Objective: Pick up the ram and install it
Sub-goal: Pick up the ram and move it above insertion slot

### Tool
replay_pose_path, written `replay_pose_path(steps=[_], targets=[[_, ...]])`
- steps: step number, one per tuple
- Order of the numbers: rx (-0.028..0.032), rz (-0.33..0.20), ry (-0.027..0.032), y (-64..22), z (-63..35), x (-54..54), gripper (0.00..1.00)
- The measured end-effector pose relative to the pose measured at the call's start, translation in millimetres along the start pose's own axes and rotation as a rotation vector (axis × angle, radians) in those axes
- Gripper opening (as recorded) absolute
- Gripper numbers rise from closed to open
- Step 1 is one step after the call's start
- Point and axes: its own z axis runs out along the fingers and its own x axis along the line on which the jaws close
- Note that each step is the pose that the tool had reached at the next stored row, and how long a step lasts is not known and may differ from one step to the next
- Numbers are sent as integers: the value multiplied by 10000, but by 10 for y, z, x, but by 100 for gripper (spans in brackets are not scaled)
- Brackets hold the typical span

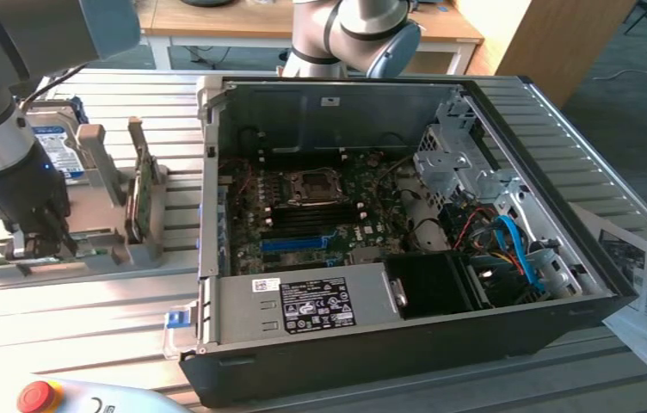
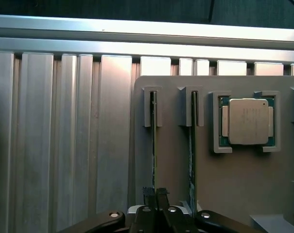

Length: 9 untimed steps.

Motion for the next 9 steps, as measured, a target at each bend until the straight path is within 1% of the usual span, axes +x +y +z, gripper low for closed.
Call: replay_pose_path(steps=[4,9], targets=[[-1,0,-1,0,-87,-2,12],[-1,0,-1,0,-173,-4,12]])
